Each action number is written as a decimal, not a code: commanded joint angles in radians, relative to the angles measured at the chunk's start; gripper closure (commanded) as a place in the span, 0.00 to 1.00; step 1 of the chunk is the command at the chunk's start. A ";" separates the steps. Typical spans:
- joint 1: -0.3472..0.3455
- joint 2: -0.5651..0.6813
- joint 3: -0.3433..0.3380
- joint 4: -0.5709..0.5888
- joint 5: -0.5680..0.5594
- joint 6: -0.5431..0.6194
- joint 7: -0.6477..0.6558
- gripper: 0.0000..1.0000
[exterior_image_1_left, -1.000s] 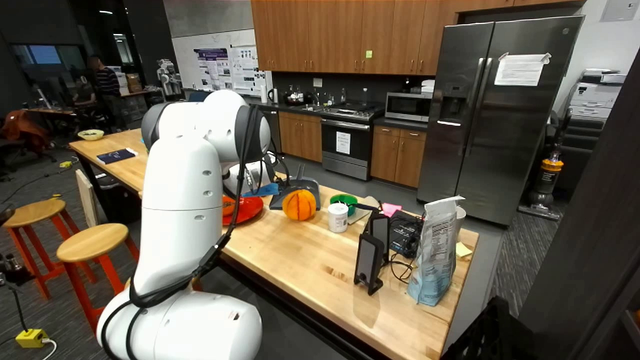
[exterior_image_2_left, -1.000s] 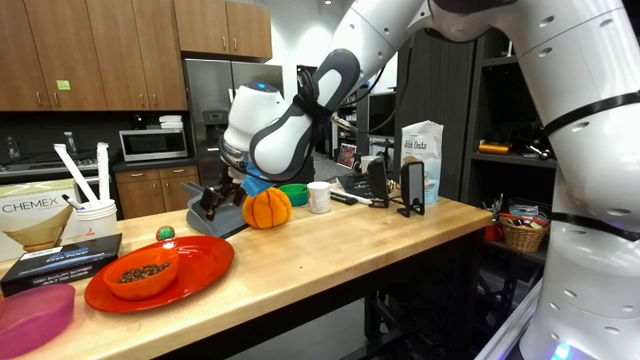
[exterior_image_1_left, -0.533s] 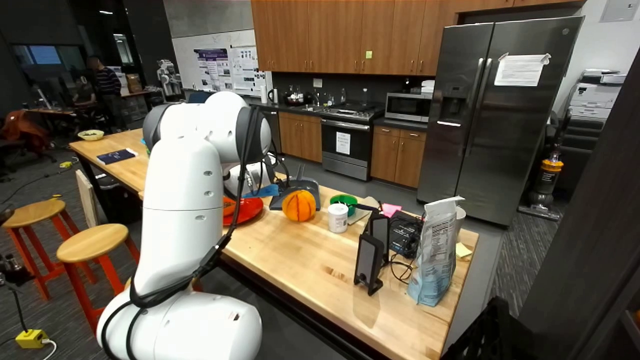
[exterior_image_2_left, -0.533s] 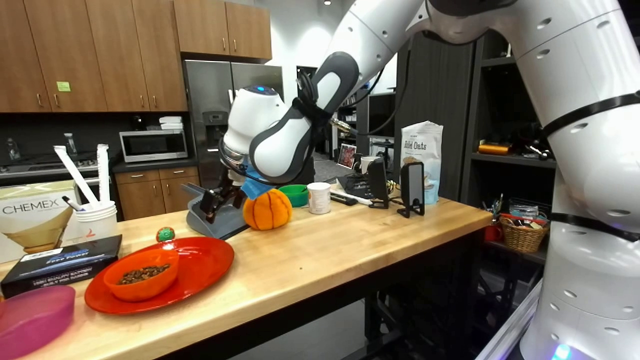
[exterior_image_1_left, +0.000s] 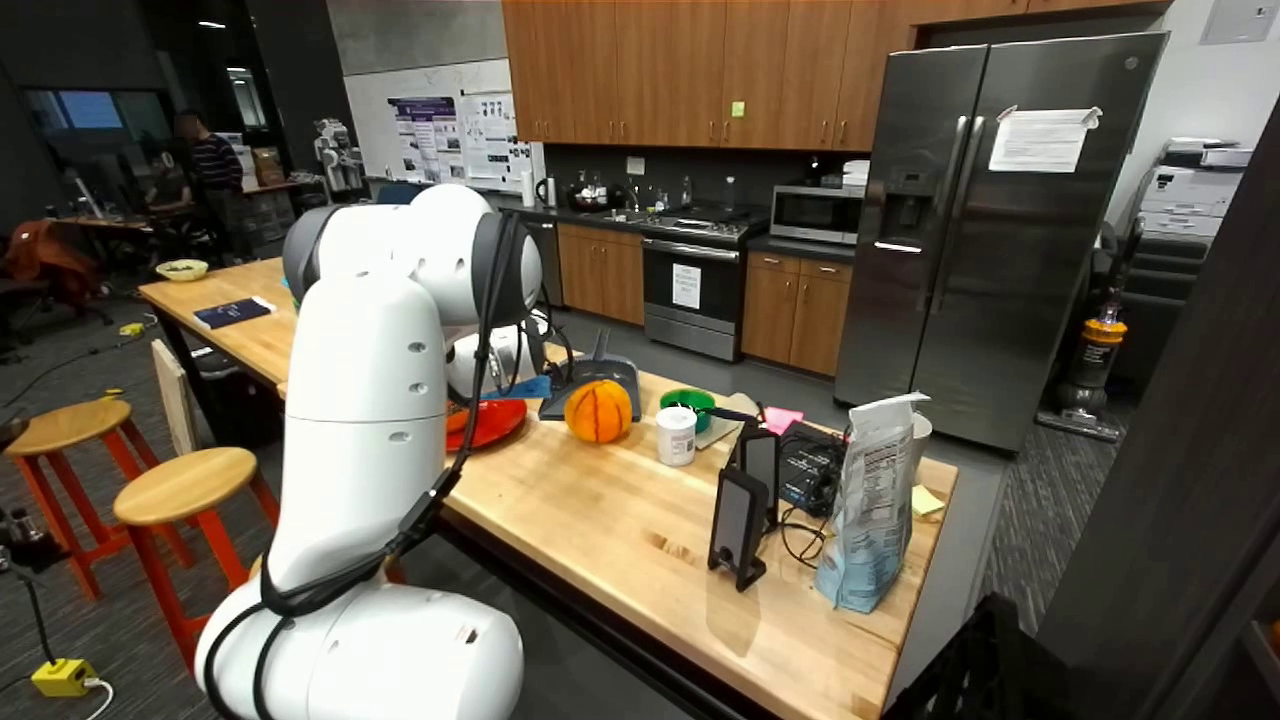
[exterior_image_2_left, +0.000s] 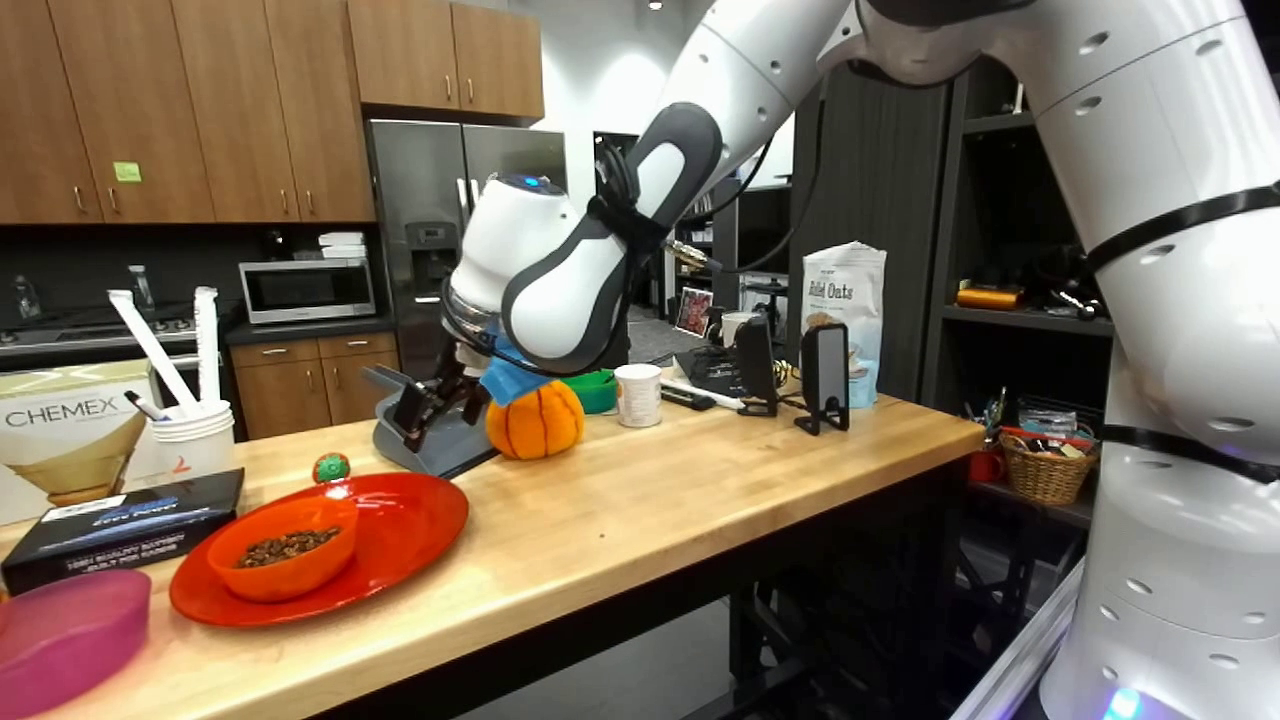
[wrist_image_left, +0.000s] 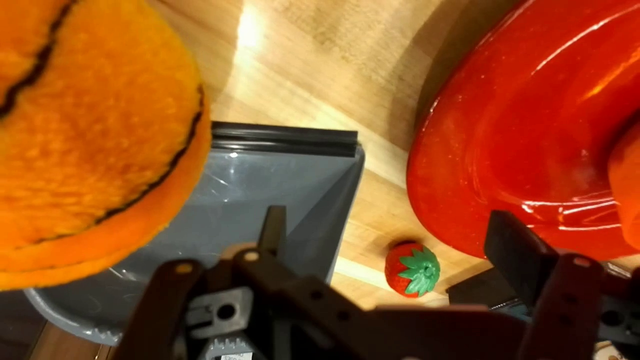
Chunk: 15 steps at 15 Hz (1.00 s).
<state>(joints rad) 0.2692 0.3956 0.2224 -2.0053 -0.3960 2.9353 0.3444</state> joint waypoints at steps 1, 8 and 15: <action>0.002 -0.073 -0.039 -0.056 -0.021 0.053 0.038 0.00; 0.043 -0.243 -0.159 -0.170 -0.109 0.122 0.122 0.00; 0.035 -0.507 -0.129 -0.469 -0.075 0.076 0.118 0.00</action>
<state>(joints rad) 0.3000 0.0371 0.0872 -2.3105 -0.4809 3.0452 0.4433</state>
